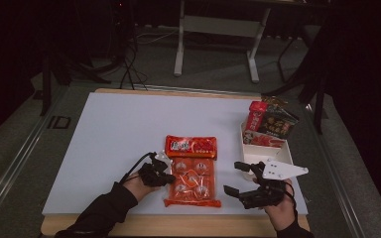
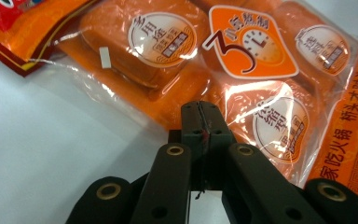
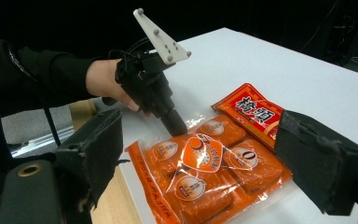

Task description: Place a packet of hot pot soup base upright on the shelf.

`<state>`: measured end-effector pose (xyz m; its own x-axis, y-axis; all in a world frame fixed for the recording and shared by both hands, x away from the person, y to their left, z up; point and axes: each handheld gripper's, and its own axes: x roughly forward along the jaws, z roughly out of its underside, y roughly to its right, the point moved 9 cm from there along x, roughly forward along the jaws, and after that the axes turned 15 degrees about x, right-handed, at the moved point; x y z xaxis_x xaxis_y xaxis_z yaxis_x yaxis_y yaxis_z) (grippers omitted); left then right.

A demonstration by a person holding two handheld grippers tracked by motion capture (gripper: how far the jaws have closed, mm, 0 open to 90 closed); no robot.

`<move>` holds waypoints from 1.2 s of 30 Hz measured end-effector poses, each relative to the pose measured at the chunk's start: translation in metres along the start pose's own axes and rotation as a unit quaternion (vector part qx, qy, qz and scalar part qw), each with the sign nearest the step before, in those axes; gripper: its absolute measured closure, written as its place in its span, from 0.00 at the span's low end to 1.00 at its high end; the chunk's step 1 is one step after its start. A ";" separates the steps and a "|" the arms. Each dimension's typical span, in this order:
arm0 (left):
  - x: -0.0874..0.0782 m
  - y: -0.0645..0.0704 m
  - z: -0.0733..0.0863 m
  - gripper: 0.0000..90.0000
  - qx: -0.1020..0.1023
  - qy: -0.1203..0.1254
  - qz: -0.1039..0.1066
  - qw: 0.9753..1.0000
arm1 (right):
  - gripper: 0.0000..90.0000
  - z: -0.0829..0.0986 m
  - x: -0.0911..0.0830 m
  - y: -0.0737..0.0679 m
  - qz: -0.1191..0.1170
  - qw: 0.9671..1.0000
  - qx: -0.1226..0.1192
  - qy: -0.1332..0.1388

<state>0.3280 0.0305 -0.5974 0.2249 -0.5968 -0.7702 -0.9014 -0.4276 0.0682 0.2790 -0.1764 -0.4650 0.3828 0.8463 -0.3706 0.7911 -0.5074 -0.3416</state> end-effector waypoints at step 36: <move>-0.004 -0.104 -0.011 0.30 -0.097 0.065 -0.078 0.990 | 0.17 0.001 -0.001 0.006 0.012 1.000 -0.005 0.004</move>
<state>0.4250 0.0701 -0.5947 0.4120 -0.5906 -0.6938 -0.7670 -0.6359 0.0858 0.2825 -0.1802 -0.4677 0.4057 0.8351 -0.3715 0.7865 -0.5260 -0.3236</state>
